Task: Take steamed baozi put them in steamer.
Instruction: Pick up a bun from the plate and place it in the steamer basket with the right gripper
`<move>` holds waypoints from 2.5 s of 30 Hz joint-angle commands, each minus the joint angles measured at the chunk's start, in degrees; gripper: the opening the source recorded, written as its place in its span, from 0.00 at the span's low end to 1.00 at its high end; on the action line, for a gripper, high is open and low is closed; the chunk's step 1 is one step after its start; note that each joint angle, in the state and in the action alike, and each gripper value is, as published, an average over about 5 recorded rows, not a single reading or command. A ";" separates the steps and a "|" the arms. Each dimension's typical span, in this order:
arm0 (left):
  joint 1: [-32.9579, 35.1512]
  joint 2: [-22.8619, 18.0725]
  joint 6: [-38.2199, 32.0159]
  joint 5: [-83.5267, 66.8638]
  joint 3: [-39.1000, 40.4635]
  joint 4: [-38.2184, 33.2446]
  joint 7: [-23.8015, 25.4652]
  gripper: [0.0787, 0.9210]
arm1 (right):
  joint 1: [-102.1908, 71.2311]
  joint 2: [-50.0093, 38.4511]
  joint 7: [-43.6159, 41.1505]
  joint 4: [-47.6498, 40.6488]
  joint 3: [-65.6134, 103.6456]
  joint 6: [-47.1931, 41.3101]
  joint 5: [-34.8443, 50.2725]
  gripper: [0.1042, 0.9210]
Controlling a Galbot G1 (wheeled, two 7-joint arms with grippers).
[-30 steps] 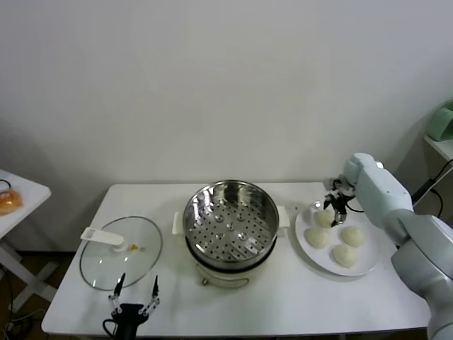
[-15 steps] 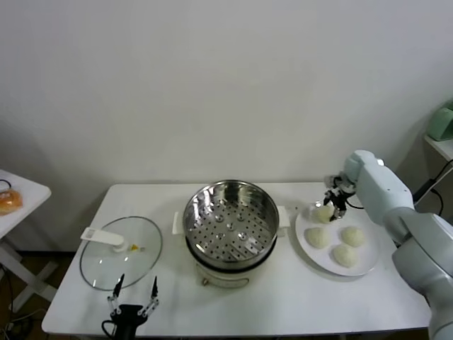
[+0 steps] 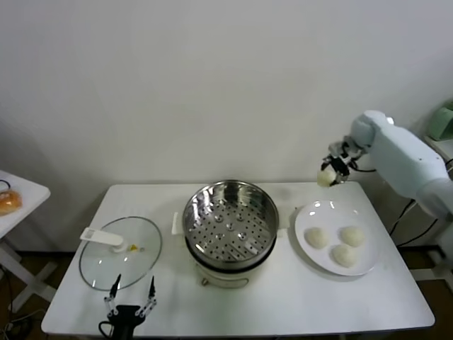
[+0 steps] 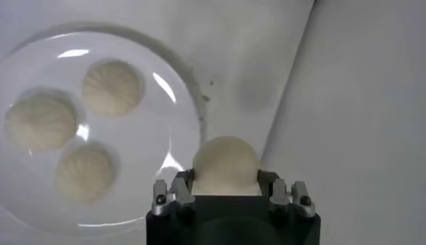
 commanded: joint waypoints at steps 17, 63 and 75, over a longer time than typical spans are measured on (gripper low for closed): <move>0.03 -0.69 -0.48 0.96 0.18 0.23 -0.21 0.88 | 20.67 9.42 3.54 26.22 -24.67 18.01 13.60 0.66; -1.56 -1.13 -1.29 0.90 -1.06 2.27 -1.03 0.88 | 1.34 30.94 1.02 -4.15 -17.14 32.54 1.41 0.66; -1.37 -1.16 -1.63 0.89 -1.06 2.15 -1.07 0.88 | 1.29 30.52 -0.67 -3.02 -17.02 32.54 1.63 0.66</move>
